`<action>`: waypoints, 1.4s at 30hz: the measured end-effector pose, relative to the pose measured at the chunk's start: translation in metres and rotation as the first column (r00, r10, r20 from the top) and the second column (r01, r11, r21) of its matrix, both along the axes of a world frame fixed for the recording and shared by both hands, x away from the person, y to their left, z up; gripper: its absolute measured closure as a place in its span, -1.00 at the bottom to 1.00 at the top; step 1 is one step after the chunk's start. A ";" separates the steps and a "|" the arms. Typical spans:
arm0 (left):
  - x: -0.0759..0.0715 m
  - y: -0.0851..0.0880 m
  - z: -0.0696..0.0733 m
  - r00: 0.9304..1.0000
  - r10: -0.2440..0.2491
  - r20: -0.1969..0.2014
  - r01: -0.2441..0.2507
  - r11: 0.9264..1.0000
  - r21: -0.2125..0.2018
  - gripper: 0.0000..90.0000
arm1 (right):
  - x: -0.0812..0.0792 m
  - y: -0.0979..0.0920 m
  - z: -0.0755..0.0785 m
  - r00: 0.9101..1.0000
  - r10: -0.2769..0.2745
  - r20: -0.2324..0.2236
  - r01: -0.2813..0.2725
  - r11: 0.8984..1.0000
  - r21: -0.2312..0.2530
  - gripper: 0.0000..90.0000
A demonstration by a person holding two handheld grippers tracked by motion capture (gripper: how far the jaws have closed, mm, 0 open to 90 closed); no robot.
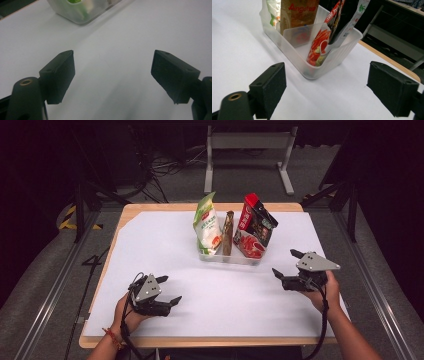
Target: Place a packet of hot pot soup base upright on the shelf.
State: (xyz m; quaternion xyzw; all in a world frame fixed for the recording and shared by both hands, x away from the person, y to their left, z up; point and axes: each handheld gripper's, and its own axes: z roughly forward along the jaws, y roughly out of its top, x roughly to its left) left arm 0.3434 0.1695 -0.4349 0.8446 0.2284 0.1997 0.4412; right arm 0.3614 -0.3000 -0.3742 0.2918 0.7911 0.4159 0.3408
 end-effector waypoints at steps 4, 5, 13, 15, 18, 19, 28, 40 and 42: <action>-0.001 -0.001 0.000 1.000 -0.004 0.003 0.004 1.000 0.010 -0.55 | -0.006 -0.004 -0.004 1.000 0.006 0.006 -0.006 1.000 0.001 -0.64; -0.001 -0.001 0.000 1.000 -0.004 0.003 0.004 1.000 0.008 -0.55 | -0.009 -0.006 -0.006 1.000 0.014 -0.002 -0.014 1.000 0.010 -0.63; -0.001 -0.002 0.000 1.000 -0.003 0.001 0.003 1.000 0.006 -0.55 | -0.019 -0.014 -0.012 1.000 0.013 -0.006 -0.013 1.000 0.003 -0.63; -0.001 -0.002 0.000 1.000 -0.001 0.000 0.001 1.000 0.006 -0.55 | -0.023 -0.018 -0.016 1.000 0.010 -0.003 -0.010 1.000 0.009 -0.61; -0.001 -0.002 0.000 1.000 -0.002 0.000 0.002 1.000 0.006 -0.55 | -0.025 -0.021 -0.019 1.000 0.003 -0.006 -0.003 1.000 0.007 -0.62; -0.001 -0.002 0.000 1.000 -0.003 0.000 0.003 1.000 0.006 -0.55 | -0.026 -0.022 -0.020 1.000 0.001 -0.006 -0.001 1.000 0.009 -0.62; -0.003 0.001 0.000 1.000 0.005 0.000 -0.005 1.000 0.003 -0.56 | -0.036 -0.037 -0.030 0.999 -0.024 -0.022 0.024 1.000 0.013 -0.62; -0.005 0.003 -0.001 1.000 0.007 -0.002 -0.007 1.000 0.008 -0.56 | -0.051 -0.064 -0.045 0.997 -0.059 -0.054 0.060 0.998 0.027 -0.63; -0.006 0.003 -0.001 1.000 0.007 -0.001 -0.007 1.000 0.008 -0.56 | -0.054 -0.068 -0.046 0.996 -0.065 -0.056 0.067 0.997 0.028 -0.63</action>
